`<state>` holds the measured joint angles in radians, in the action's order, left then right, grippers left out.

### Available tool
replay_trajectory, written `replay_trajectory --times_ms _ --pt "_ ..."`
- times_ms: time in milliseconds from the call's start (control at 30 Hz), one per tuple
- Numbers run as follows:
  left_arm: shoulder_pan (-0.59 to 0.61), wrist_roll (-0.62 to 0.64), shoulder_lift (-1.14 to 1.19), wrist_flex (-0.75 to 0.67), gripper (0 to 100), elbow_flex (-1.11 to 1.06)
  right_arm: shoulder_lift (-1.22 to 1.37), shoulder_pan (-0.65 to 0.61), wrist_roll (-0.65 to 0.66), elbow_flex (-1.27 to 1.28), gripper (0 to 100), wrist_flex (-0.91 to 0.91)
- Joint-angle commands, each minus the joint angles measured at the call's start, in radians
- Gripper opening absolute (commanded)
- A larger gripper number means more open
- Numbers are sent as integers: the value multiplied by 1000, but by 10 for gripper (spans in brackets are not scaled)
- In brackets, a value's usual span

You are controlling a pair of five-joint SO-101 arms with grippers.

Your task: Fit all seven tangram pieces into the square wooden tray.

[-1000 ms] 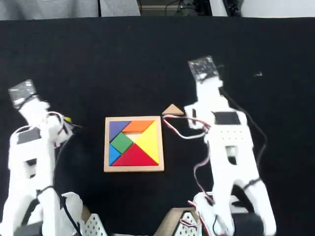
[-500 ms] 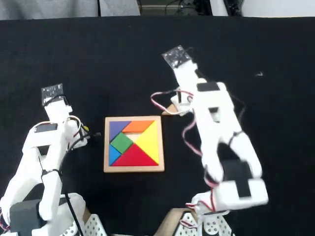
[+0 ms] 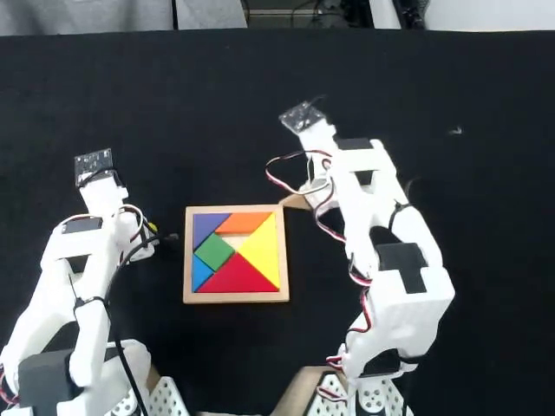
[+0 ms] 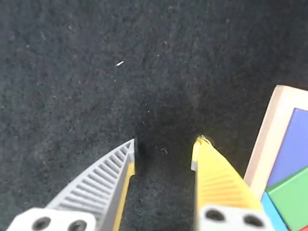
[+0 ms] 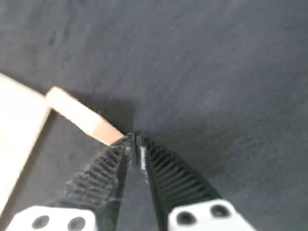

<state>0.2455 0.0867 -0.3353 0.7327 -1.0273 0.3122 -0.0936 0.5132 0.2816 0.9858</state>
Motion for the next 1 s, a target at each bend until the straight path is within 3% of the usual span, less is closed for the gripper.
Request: replay_trajectory --times_ms 0,133,300,400,500,767,967 --pt "-16 -8 -3 -18 198 47 -13 -28 21 -27 14 28" --pt "-16 -8 -3 -18 198 47 -97 3 28 -45 11 35" --pt "-16 -9 -3 -18 198 47 -252 -112 103 33 21 28" --pt "-16 -9 -2 -18 198 47 -289 -155 107 53 128 9" --pt "-16 -9 0 -18 198 47 -265 -161 110 47 199 -25" --pt "-16 -8 2 -18 198 47 -70 -155 144 -54 191 -49" --pt "-16 -5 3 -18 198 47 -18 -147 181 -122 188 32"
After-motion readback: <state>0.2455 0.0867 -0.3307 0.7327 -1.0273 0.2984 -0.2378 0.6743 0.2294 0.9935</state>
